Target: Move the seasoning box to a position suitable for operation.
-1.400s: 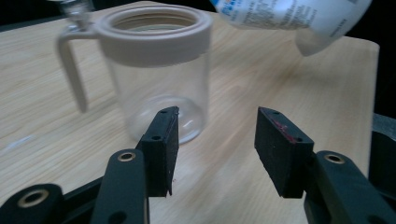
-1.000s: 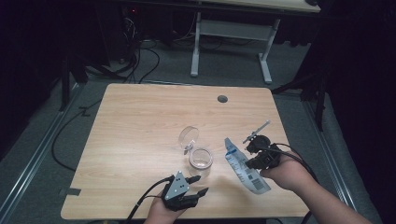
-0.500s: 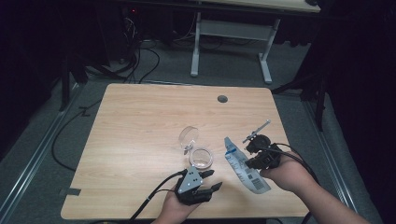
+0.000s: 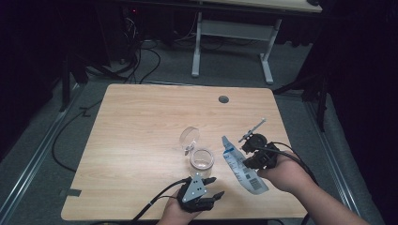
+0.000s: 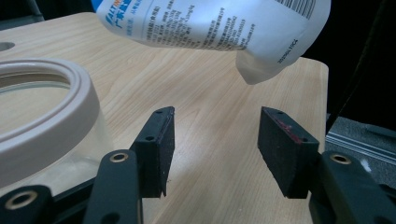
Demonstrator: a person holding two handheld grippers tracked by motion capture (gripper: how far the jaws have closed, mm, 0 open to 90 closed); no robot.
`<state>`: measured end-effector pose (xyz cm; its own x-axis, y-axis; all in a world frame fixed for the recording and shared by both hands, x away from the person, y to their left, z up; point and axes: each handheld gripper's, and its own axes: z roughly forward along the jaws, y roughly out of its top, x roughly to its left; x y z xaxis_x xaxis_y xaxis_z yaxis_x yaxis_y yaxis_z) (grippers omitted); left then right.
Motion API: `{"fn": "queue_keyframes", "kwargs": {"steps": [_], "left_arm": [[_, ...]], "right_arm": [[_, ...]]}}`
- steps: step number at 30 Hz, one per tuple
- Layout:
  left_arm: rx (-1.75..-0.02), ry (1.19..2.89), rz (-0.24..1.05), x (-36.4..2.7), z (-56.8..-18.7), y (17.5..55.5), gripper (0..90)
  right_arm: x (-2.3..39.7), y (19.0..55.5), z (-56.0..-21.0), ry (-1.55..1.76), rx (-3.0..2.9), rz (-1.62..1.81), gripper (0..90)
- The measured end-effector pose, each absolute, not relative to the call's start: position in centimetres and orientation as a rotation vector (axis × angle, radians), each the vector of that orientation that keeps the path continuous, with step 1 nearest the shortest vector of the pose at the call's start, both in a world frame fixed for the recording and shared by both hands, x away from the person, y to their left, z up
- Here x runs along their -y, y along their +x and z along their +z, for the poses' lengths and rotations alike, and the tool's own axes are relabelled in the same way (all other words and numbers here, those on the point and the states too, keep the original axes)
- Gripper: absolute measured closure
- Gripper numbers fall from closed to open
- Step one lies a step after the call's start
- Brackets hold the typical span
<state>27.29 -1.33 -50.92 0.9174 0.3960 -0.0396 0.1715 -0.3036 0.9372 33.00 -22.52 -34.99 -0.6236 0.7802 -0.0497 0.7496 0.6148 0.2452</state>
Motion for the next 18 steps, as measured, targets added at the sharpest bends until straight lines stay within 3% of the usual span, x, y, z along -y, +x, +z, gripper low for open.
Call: {"fn": "queue_keyframes", "kwargs": {"steps": [18], "left_arm": [[-0.368, 1.897, 0.203, 2.3, -51.5, 26.7, 43.7]], "right_arm": [[20.7, 32.4, -34.7, 1.231, -2.723, 0.342, 90.0]]}}
